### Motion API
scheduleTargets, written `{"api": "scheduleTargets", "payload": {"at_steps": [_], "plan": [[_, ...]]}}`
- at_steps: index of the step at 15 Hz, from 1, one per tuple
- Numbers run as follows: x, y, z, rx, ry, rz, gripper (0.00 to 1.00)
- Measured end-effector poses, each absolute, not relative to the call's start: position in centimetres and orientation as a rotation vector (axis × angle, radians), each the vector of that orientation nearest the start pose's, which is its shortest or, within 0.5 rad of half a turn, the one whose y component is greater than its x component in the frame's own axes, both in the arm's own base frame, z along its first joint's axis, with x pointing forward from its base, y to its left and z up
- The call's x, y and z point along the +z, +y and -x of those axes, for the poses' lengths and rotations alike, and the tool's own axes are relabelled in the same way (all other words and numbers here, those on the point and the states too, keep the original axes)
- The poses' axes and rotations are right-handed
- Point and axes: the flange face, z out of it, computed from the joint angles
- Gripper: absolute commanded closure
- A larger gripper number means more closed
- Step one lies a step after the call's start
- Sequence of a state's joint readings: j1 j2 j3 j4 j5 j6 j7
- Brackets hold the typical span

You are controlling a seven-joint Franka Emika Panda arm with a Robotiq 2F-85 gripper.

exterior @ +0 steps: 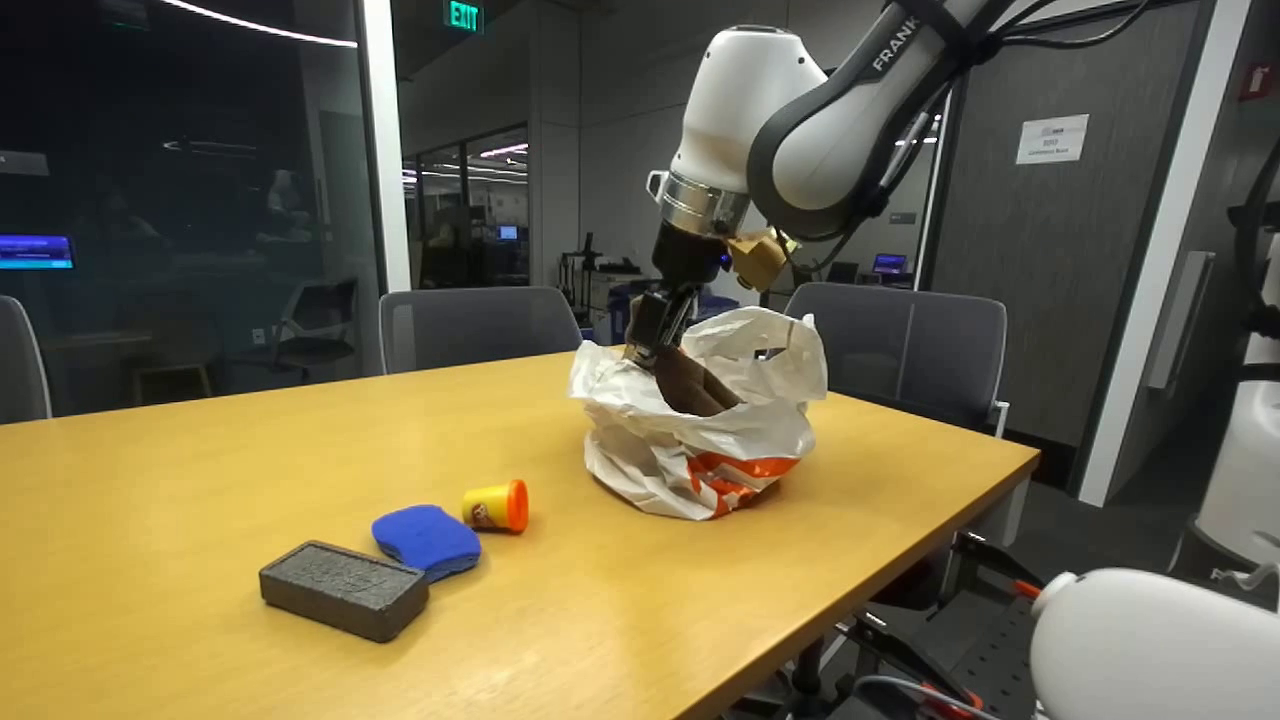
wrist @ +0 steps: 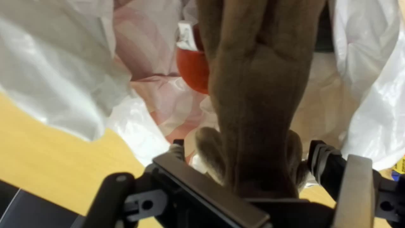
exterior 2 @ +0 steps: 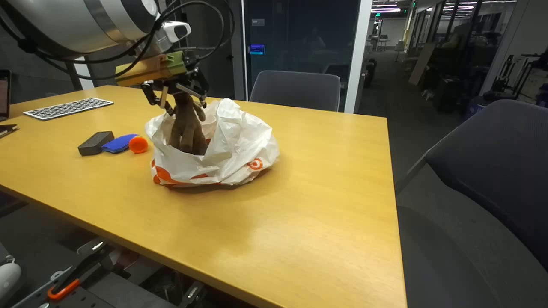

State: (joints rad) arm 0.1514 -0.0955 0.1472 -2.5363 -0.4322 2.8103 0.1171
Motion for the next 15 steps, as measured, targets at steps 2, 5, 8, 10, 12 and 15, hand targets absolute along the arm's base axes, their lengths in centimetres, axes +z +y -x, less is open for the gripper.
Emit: {"api": "scheduleTargets", "payload": {"at_steps": [2,5,8,10,12,15], "plan": [[35.9,16.1,-45.2,-0.711,-1.033,3.146,0.00],[38.8,17.8,-44.2,-0.841,-1.211,3.168,0.00],[42.1,21.3,-42.5,-0.979,-1.277,3.046,0.00],[43.7,23.7,-41.5,-1.020,-1.285,2.919,0.00],[43.7,25.8,-40.6,-0.983,-1.285,2.819,0.00],[40.6,27.9,-39.6,-0.825,-1.304,2.718,0.00]]}}
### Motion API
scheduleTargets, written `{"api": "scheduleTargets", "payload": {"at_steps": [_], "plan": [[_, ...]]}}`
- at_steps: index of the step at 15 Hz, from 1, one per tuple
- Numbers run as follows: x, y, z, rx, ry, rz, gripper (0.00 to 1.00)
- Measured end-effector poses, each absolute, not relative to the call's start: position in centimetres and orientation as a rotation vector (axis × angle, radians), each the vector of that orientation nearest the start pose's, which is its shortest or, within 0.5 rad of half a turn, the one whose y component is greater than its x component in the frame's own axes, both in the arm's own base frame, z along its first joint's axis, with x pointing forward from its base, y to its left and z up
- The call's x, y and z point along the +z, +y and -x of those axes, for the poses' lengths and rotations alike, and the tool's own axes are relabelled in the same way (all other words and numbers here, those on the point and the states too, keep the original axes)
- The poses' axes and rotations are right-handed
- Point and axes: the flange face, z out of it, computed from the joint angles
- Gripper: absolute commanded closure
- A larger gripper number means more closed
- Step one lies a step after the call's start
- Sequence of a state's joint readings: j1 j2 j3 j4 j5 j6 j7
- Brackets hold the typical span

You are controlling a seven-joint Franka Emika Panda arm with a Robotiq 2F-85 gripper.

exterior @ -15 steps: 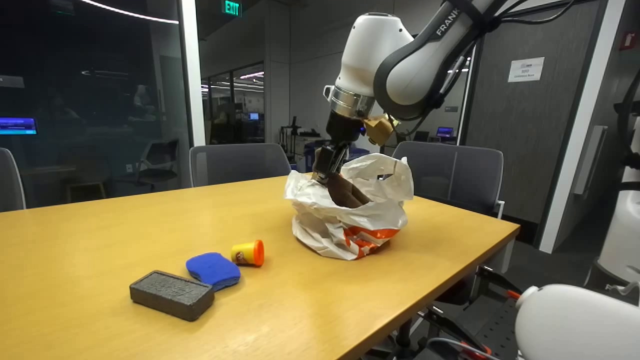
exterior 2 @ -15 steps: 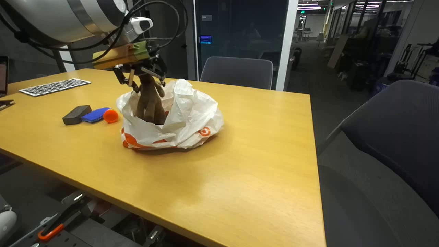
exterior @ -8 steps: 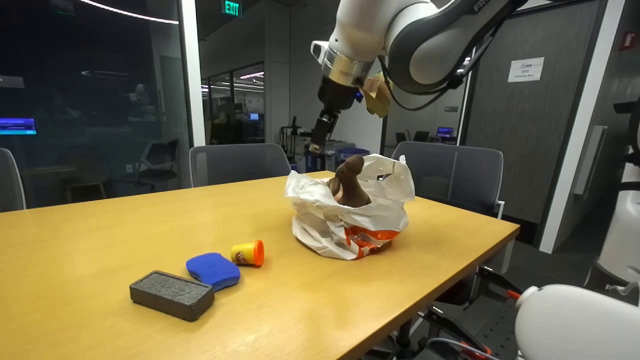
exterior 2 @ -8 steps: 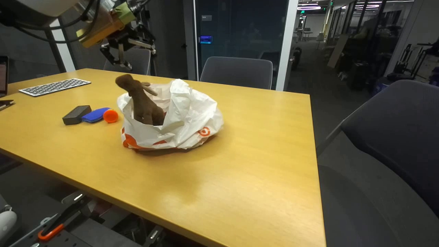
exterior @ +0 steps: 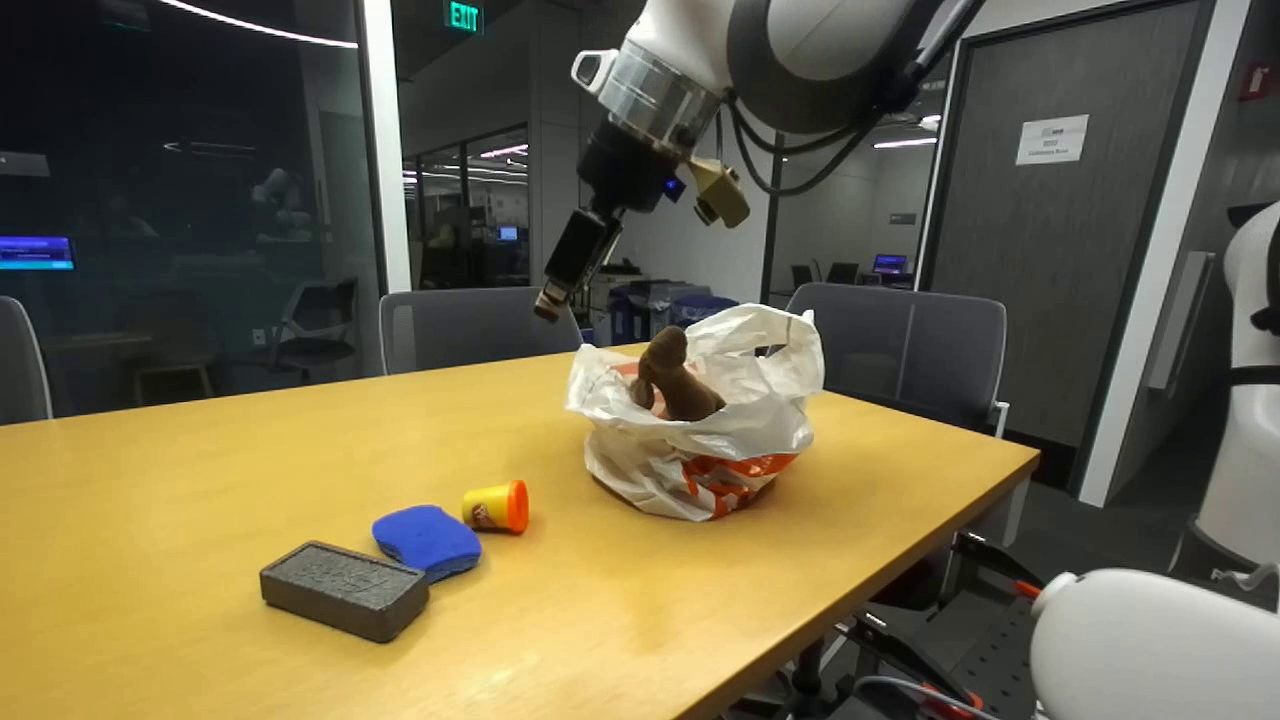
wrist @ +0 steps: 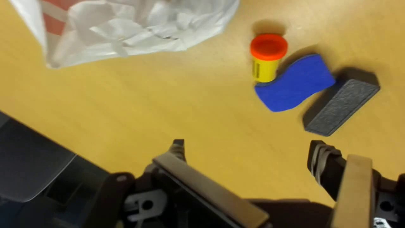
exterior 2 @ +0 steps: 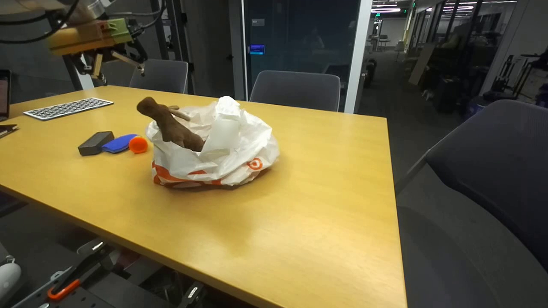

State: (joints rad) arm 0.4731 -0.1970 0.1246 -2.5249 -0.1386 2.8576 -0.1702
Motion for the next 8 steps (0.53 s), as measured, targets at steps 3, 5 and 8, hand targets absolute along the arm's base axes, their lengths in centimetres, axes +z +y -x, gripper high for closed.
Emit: {"api": "scheduleTargets", "payload": {"at_steps": [3,5,8], "plan": [[36.1,29.2,-39.3,-0.657,-1.377,2.670,0.00],[33.8,29.8,-39.3,-0.589,-1.436,2.650,0.00],[31.4,31.4,-39.7,-0.533,-1.511,2.615,0.00]]}}
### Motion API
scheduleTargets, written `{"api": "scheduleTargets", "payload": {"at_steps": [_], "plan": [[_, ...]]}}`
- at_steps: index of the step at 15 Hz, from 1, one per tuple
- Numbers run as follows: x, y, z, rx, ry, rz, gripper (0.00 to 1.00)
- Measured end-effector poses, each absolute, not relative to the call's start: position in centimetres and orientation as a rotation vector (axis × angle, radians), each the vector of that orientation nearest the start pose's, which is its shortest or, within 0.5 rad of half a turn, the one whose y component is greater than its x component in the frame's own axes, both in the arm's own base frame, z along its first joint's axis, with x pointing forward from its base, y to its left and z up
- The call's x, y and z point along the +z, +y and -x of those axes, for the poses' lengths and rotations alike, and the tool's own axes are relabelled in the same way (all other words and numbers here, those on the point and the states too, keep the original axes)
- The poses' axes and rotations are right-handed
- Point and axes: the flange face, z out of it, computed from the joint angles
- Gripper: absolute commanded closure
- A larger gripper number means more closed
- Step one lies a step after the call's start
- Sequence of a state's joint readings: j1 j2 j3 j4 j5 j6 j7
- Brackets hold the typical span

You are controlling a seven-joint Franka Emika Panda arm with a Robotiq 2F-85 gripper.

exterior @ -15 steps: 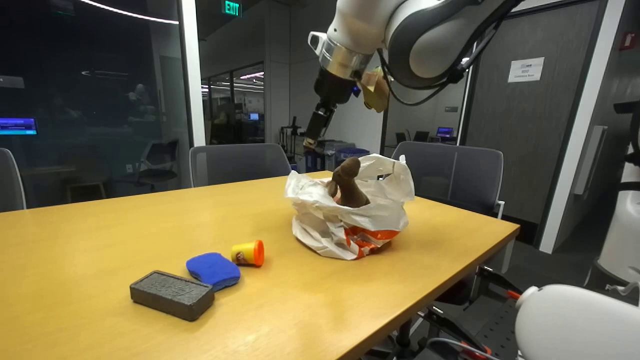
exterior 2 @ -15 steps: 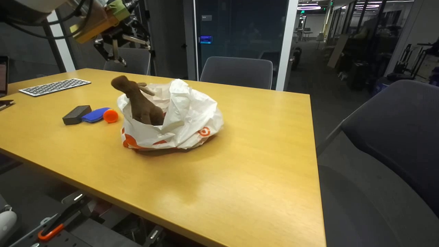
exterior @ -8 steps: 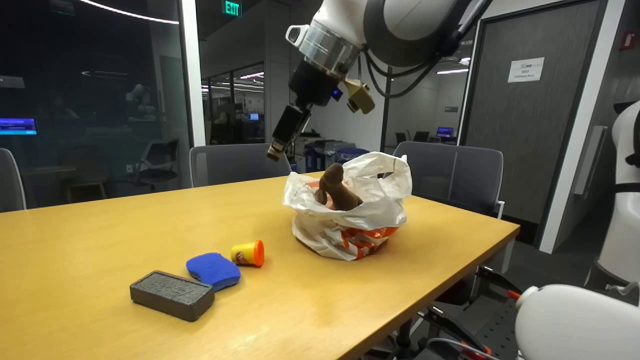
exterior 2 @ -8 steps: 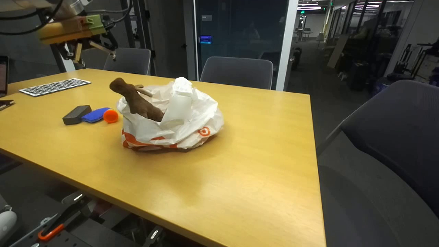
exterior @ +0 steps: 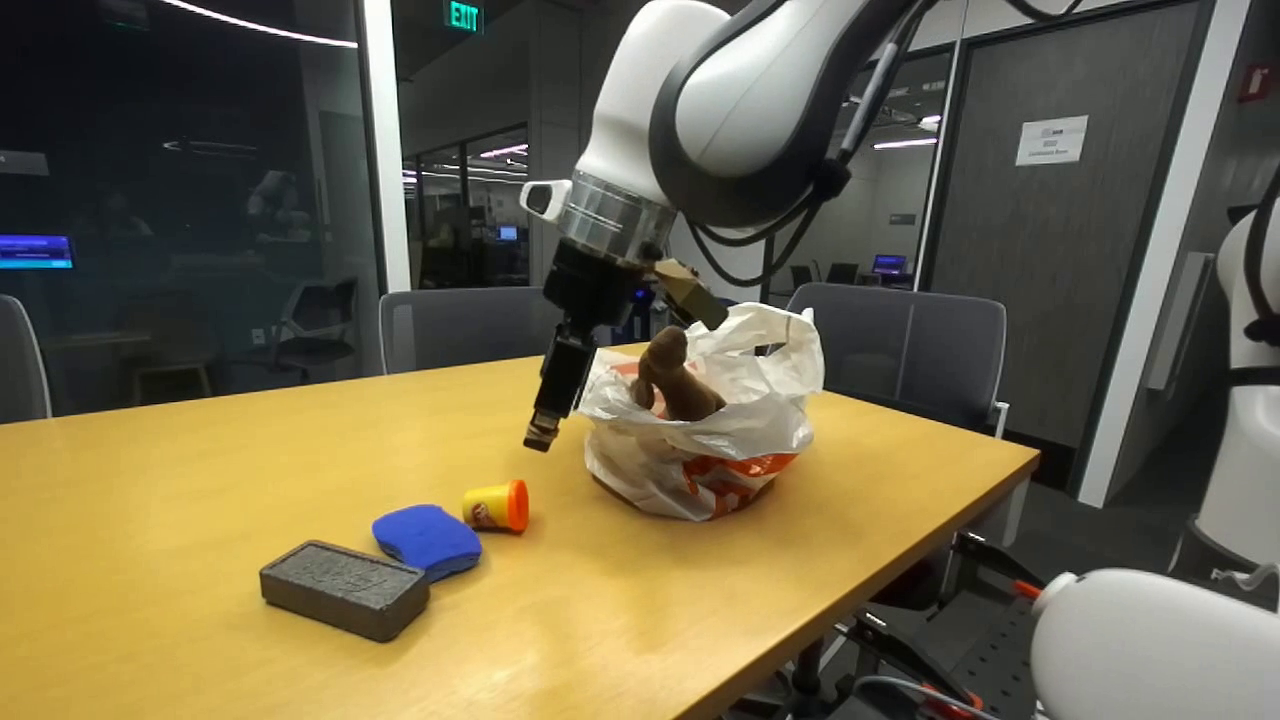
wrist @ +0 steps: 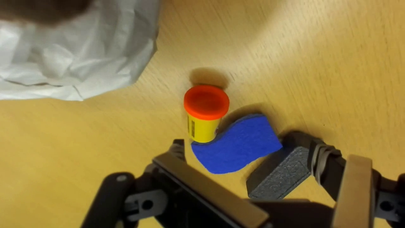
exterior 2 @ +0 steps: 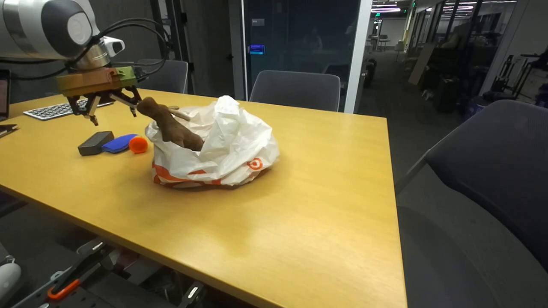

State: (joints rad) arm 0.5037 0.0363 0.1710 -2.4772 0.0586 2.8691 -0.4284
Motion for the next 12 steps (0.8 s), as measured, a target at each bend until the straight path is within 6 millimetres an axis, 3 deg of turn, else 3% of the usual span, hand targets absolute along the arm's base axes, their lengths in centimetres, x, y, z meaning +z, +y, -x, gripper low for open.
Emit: {"api": "scheduleTargets", "payload": {"at_steps": [4,9,12], "plan": [[29.4,32.6,-41.3,-0.525,-1.582,2.581,0.00],[26.5,31.5,-44.8,-0.495,-1.634,2.605,0.00],[24.8,31.9,-45.9,-0.465,-1.636,2.604,0.00]]}}
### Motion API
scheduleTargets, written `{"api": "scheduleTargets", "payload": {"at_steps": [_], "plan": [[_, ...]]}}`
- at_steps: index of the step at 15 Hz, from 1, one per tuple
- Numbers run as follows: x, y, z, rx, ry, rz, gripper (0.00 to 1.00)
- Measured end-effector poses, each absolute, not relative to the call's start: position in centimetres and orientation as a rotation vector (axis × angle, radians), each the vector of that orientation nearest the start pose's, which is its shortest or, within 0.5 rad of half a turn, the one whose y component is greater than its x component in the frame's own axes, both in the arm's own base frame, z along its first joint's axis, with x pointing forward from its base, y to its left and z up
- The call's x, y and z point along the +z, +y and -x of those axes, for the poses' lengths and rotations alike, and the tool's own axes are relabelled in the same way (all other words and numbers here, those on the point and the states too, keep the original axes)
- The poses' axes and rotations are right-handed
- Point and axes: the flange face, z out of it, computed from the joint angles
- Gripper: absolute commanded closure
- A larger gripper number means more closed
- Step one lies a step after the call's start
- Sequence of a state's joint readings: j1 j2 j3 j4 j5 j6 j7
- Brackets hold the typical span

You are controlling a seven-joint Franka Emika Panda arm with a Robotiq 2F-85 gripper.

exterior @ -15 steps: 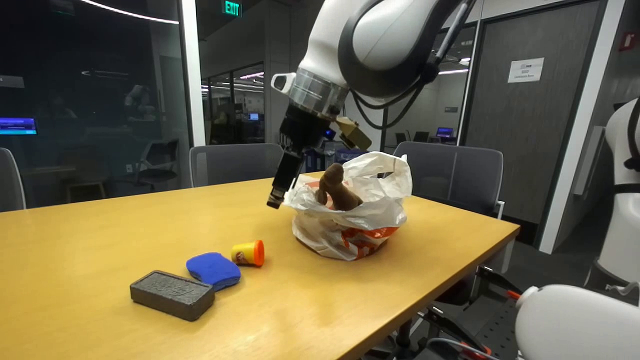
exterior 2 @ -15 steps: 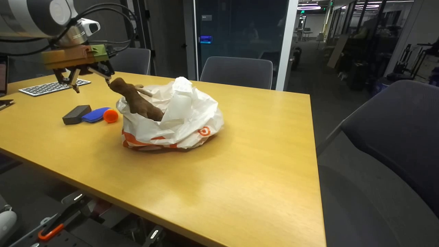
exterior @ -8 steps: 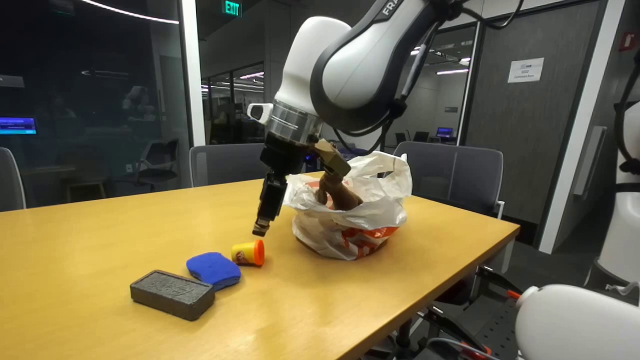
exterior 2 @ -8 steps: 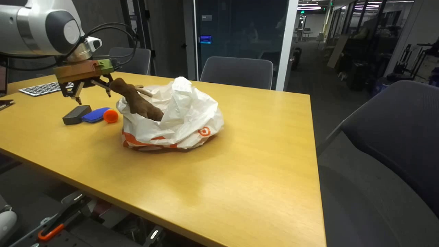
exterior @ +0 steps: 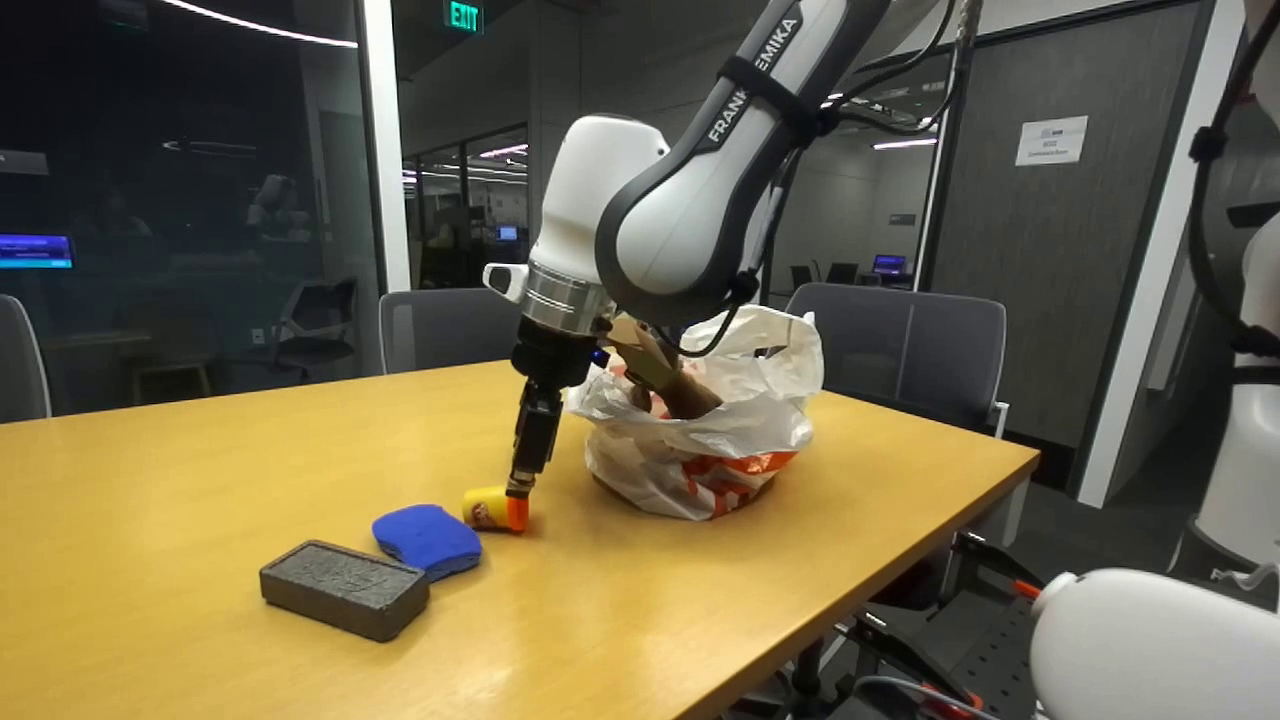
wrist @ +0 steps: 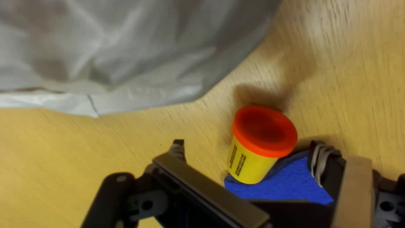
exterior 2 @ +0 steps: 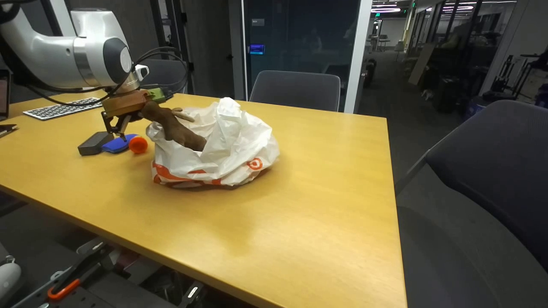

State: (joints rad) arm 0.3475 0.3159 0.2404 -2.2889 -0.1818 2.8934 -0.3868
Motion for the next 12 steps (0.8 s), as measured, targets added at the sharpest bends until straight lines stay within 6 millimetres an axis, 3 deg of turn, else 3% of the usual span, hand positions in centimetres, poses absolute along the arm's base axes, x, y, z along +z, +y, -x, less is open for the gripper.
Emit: {"api": "scheduleTargets", "payload": {"at_steps": [4,5,6,12], "plan": [[22.9,33.0,-46.4,-0.403,-1.610,2.611,0.00],[22.5,33.2,-46.5,-0.385,-1.600,2.618,0.08],[22.2,33.4,-46.6,-0.369,-1.591,2.624,0.25],[21.6,33.7,-46.9,-0.319,-1.561,2.651,0.71]]}}
